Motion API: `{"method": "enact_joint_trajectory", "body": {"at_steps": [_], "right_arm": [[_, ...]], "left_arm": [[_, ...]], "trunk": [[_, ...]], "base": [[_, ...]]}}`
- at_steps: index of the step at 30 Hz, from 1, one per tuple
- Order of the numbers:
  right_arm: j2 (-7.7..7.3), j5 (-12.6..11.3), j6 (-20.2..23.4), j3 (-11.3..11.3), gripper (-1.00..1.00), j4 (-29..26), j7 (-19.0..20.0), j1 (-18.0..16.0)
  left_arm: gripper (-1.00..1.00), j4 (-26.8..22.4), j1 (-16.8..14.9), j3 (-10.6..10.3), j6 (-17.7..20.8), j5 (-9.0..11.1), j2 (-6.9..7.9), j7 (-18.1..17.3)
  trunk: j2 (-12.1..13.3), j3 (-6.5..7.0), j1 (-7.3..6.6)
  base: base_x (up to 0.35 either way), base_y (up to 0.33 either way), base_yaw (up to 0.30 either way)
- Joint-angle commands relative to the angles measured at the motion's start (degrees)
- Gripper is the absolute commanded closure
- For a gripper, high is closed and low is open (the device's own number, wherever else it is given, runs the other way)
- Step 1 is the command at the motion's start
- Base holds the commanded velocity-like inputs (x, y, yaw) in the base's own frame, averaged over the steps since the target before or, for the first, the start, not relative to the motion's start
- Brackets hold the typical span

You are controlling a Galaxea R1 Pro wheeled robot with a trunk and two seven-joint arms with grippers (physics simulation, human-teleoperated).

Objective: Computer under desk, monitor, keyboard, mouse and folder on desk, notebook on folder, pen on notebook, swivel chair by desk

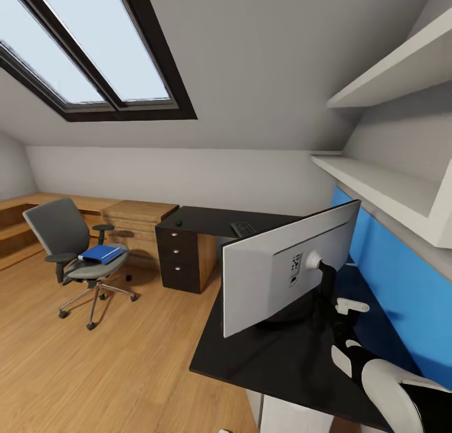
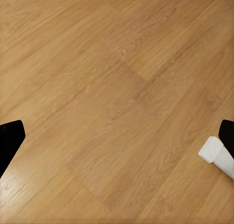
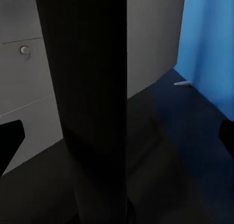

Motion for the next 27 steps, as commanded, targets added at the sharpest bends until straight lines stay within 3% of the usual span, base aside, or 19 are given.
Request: {"method": "enact_joint_trajectory", "body": {"at_steps": [1, 18, 27], "right_arm": [[0.00, -0.2, -0.2, -0.1, -1.00, 0.1, 0.1, 0.0], [0.01, -0.3, -0.2, -0.1, -1.00, 0.1, 0.1, 0.0], [0.01, -0.3, -0.2, -0.1, -1.00, 0.1, 0.1, 0.0]], "left_arm": [[-1.00, -0.1, 0.0, -0.2, -0.1, 0.5, 0.03, 0.2], [-1.00, -0.1, 0.0, -0.1, -0.1, 0.5, 0.03, 0.2], [-1.00, -0.1, 0.0, -0.1, -0.1, 0.5, 0.03, 0.2]], "trunk": [[0.0, -0.06, 0.01], [0.0, -0.06, 0.01], [0.0, -0.06, 0.01]], "base": [[-0.005, 0.002, 0.000], [-0.007, 0.004, 0.000], [-0.198, 0.149, 0.000]]}}
